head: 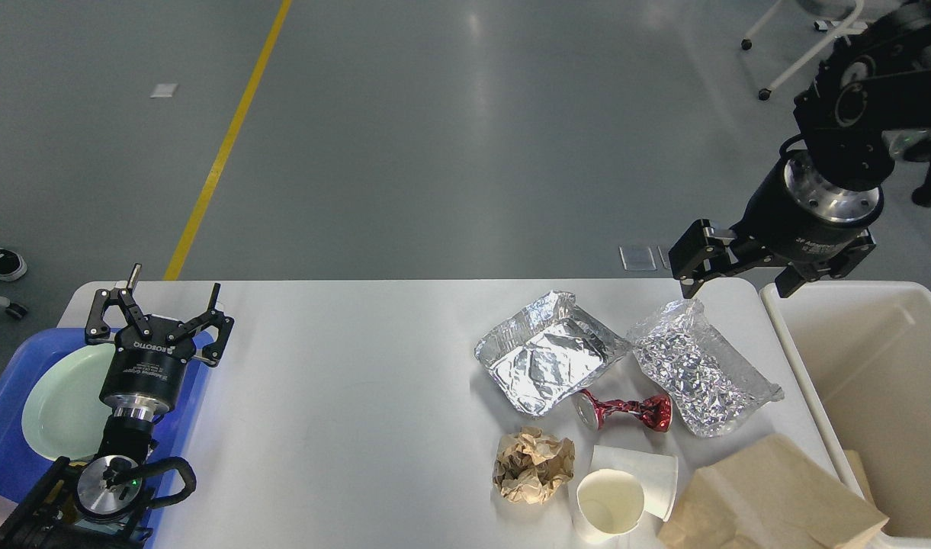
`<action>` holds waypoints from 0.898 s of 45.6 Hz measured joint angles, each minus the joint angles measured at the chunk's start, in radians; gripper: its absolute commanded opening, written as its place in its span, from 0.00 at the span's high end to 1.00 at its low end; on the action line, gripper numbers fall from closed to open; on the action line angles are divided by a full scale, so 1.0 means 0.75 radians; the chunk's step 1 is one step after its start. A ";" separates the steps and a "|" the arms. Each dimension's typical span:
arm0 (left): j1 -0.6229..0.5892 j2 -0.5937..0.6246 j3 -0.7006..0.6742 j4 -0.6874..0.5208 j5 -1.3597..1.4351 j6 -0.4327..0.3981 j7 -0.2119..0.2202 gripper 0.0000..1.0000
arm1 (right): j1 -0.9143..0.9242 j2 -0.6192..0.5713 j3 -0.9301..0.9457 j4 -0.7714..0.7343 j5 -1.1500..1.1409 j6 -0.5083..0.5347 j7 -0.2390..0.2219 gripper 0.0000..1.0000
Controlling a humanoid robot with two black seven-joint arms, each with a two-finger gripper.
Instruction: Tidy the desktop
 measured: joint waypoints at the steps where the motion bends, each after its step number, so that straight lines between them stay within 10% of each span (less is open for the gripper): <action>1: 0.000 0.000 0.000 0.000 0.000 0.000 0.000 0.04 | 0.029 -0.001 -0.005 0.032 0.006 0.000 -0.006 0.00; 26: 0.000 0.000 0.000 0.000 0.000 0.000 0.003 0.04 | 0.065 -0.059 -0.117 0.170 0.031 -0.020 -0.015 0.00; 41: 0.000 0.000 0.000 0.001 0.000 -0.002 0.001 0.04 | -0.235 -0.453 -0.294 0.154 0.145 -0.049 -0.014 0.00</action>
